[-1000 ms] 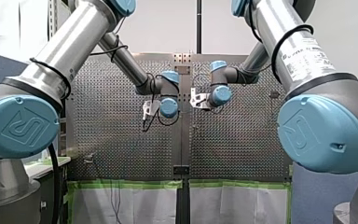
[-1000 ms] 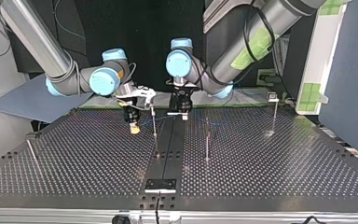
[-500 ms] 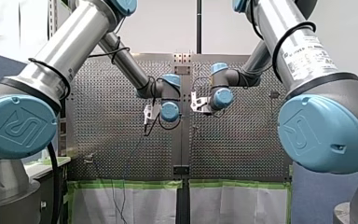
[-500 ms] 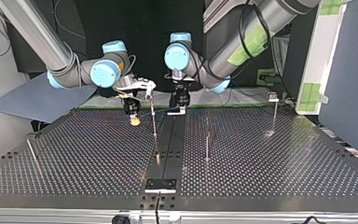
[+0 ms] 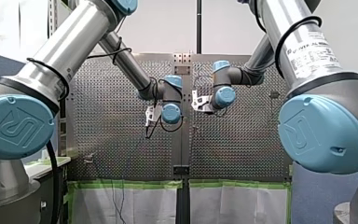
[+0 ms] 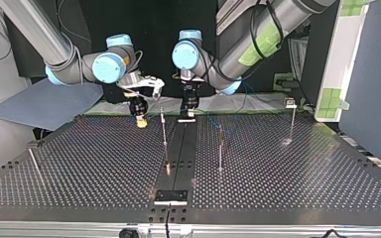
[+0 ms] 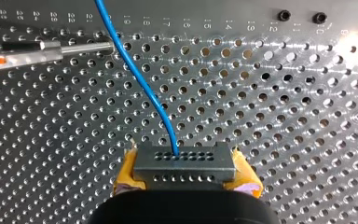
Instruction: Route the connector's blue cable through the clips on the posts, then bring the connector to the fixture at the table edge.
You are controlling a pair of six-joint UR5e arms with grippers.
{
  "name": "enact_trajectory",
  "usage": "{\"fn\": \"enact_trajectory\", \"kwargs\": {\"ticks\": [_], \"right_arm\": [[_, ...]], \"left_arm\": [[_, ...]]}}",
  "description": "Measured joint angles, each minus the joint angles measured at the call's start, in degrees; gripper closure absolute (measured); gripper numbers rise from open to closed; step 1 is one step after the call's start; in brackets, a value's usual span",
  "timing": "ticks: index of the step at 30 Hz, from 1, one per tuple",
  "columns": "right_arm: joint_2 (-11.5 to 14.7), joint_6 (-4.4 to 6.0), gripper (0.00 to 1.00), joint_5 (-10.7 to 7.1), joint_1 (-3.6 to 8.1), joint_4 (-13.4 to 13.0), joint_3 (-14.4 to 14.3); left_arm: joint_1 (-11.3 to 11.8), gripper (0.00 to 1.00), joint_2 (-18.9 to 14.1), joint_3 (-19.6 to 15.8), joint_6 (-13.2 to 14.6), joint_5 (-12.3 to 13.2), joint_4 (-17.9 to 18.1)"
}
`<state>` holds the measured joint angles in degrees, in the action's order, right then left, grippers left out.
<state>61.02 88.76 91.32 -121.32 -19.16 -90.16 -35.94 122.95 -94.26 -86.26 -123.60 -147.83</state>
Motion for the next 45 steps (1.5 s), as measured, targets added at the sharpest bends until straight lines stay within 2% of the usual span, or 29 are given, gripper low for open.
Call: {"fn": "enact_trajectory", "kwargs": {"ticks": [11,18,31,45], "right_arm": [[0.42,0.28,1.0,0.0,0.54,-3.41,-4.45],[0.36,0.33,1.0,-0.15,1.12,-6.42,-6.77],[0.08,-0.17,1.0,-0.14,1.92,-7.85,-7.69],[-0.77,-0.2,1.0,-0.39,2.34,-11.37,-9.91]], "left_arm": [[-0.63,1.0,0.34,-0.06,-0.11,0.23,0.37],[-0.83,1.0,2.82,-0.03,-0.37,0.54,1.02],[-1.45,1.0,3.97,-0.02,-1.08,0.47,1.82],[-1.68,1.0,4.66,-0.02,-1.11,1.17,1.74]]}}
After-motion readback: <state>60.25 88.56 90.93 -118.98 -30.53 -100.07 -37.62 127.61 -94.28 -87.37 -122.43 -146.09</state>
